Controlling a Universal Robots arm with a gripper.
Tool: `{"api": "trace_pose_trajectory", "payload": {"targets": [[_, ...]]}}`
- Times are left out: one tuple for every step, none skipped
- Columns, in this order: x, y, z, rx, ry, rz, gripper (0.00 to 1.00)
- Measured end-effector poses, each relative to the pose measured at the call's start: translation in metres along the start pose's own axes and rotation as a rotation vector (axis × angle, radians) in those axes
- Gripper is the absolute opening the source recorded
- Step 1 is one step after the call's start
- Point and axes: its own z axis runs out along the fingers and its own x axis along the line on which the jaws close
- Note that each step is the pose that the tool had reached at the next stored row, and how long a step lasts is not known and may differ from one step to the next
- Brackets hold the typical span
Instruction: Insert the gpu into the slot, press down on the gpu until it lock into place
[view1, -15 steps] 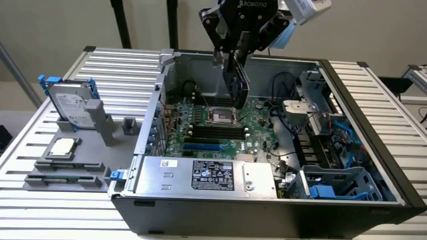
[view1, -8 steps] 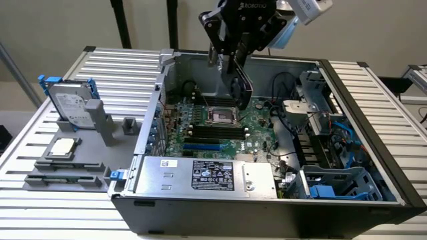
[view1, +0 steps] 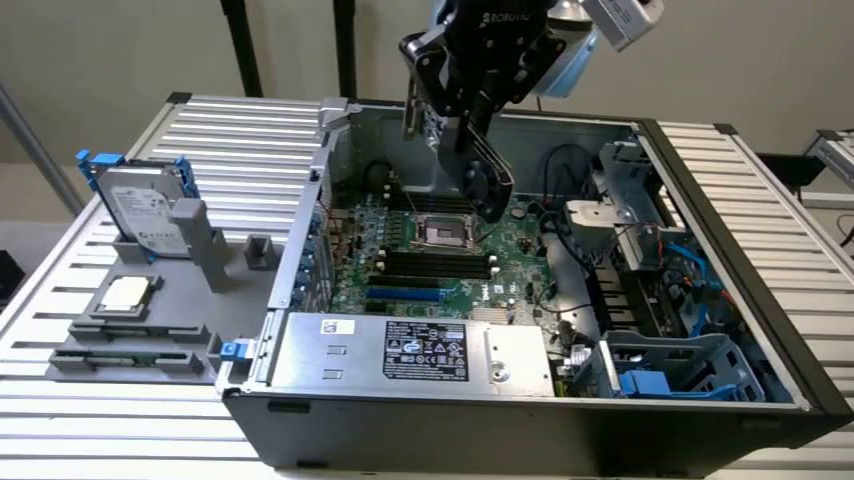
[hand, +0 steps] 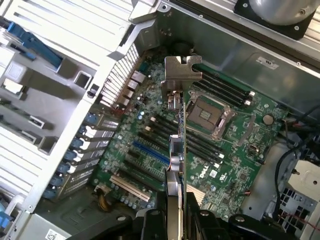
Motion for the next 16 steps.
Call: {"api": "trace_pose_trajectory", "payload": {"targets": [[0.0, -0.0001, 0.0007, 0.0008, 0.0014, -0.018, 0.26], [0.0, -0.0001, 0.0014, 0.0016, 0.0027, -0.036, 0.26], [0.0, -0.0002, 0.0021, 0.0023, 0.0039, -0.054, 0.26], [0.0, -0.0002, 0.0028, 0.0031, 0.0052, -0.072, 0.26], [0.0, -0.0003, 0.0036, 0.0039, 0.0064, -0.091, 0.26], [0.0, -0.0003, 0.0043, 0.0046, 0.0076, -0.109, 0.26], [0.0, -0.0004, 0.005, 0.0054, 0.0089, -0.127, 0.26], [0.0, -0.0004, 0.0058, 0.0061, 0.0101, -0.145, 0.26], [0.0, -0.0005, 0.0066, 0.0069, 0.0114, -0.163, 0.26], [0.0, -0.0005, 0.0074, 0.0074, 0.0126, -0.181, 0.26], [0.0, -0.0006, 0.0082, 0.0077, 0.0134, -0.199, 0.26], [0.0, -0.0007, 0.0091, 0.0079, 0.014, -0.217, 0.26], [0.0, -0.0008, 0.0101, 0.0079, 0.0145, -0.237, 0.26], [0.0, -0.0008, 0.0109, 0.0076, 0.0147, -0.255, 0.26], [0.0, -0.0009, 0.0116, 0.0074, 0.0151, -0.272, 0.26], [-0.001, -0.0009, 0.0125, 0.007, 0.0153, -0.29, 0.26]]}}
